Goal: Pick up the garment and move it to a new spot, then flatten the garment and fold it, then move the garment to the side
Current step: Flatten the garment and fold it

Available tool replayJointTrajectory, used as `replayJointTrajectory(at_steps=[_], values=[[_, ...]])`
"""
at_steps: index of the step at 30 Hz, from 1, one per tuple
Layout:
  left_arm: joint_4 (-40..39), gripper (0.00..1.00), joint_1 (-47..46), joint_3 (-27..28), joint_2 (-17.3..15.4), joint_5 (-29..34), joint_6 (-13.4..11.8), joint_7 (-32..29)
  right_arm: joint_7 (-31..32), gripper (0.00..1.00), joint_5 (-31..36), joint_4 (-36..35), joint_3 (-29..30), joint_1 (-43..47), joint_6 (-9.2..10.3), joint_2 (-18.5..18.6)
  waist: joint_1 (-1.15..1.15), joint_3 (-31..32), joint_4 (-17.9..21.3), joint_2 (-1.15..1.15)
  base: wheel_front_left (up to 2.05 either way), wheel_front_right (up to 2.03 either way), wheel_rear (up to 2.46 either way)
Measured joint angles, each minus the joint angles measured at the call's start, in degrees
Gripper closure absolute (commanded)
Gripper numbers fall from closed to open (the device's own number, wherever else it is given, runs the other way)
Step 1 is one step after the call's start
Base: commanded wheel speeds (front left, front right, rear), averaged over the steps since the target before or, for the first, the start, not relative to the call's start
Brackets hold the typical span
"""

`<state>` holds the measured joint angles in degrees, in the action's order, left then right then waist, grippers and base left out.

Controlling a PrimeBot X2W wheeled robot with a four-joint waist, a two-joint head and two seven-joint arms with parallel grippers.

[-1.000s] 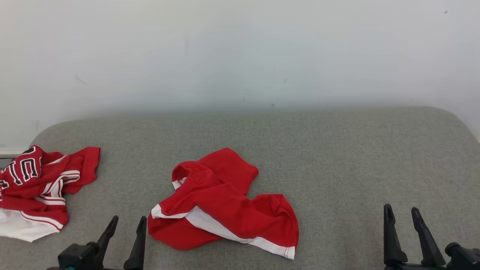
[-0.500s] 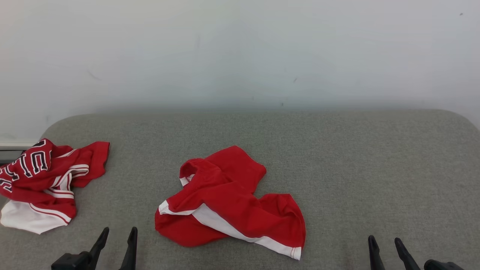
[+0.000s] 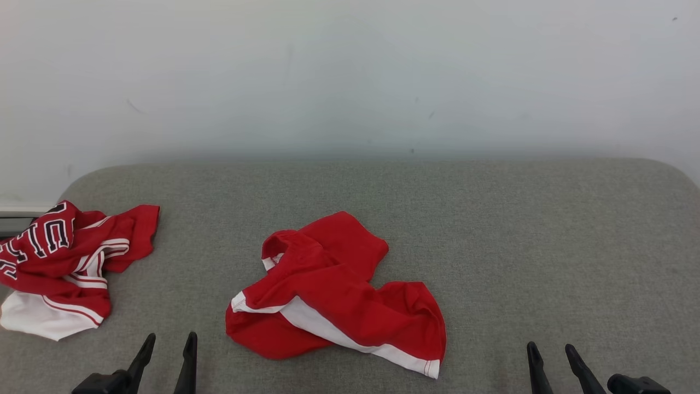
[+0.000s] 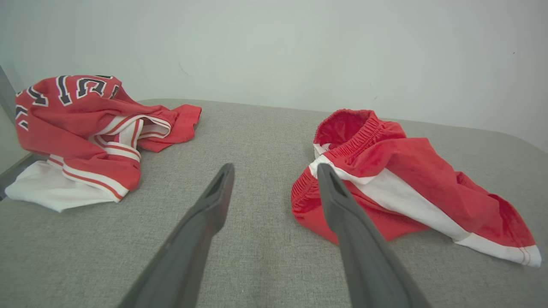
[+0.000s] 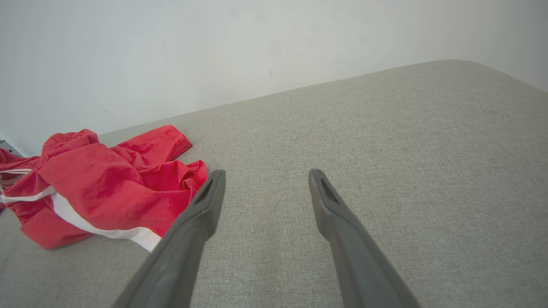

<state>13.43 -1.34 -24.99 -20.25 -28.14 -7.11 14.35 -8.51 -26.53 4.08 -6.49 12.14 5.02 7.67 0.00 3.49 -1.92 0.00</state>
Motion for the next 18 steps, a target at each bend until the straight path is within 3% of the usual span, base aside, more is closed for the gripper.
replayJointTrajectory(at_steps=[11,18], values=[[0.3,0.00,-2.2,-2.7,0.1,2.1,0.1,-2.6,2.3,0.00,3.0,0.5,-3.6,-1.0,-0.56,0.5,0.00,-0.2,0.1,0.00,0.00,0.00,0.00],[4.7,0.00,-12.5,-6.3,1.0,4.6,2.1,-9.6,8.2,0.00,6.5,2.3,-11.1,-3.9,-2.35,0.6,0.00,-0.6,-0.6,0.00,0.00,0.00,0.00]])
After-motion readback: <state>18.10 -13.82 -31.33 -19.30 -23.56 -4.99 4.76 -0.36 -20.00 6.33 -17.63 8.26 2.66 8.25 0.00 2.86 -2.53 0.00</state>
